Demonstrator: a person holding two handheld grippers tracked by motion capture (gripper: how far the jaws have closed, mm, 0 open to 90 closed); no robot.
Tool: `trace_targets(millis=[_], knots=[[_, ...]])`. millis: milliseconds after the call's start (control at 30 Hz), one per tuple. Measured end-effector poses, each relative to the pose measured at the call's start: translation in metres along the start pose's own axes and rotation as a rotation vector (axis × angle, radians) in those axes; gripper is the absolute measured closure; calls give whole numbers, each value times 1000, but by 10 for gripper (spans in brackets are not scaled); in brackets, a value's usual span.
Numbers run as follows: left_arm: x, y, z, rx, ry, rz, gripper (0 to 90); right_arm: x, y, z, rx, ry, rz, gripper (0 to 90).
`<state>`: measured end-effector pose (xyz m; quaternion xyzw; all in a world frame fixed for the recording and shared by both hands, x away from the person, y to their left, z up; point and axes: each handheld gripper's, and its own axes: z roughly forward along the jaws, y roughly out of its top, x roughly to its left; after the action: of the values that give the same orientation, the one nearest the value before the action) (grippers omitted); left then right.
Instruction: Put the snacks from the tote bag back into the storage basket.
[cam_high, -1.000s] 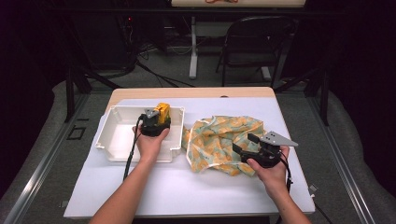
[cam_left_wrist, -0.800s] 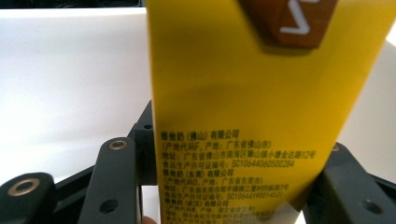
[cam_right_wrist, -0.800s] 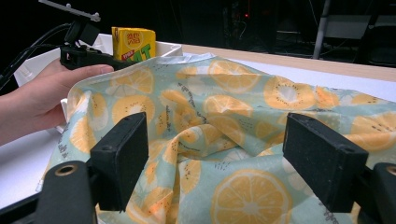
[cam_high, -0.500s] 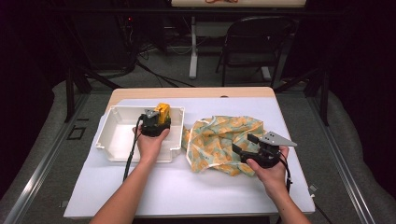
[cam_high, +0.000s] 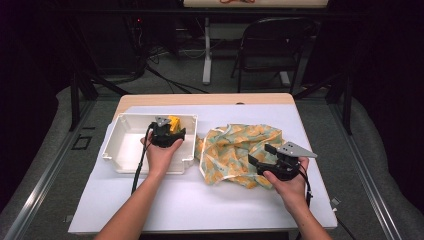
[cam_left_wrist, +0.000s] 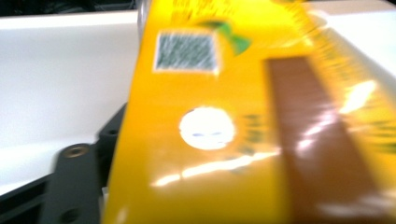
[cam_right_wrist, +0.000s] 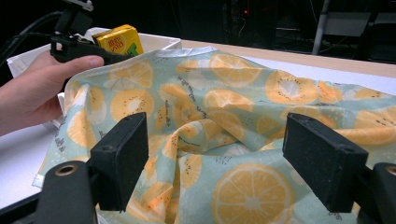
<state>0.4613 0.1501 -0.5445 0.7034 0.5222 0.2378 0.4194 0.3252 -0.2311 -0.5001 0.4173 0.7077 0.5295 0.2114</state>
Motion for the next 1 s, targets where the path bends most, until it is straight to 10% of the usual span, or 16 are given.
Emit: trace_targets(millis=[433, 700, 1000], knots=[[2, -6, -61, -80, -16, 5, 205, 2, -1, 1, 3, -2, -8, 219], [2, -18, -93, -126, -75, -113, 519, 5, -2, 3, 10, 0, -16, 214], [-15, -29, -77, -76, -123, 43, 900, 8, -4, 8, 23, 11, -32, 214]])
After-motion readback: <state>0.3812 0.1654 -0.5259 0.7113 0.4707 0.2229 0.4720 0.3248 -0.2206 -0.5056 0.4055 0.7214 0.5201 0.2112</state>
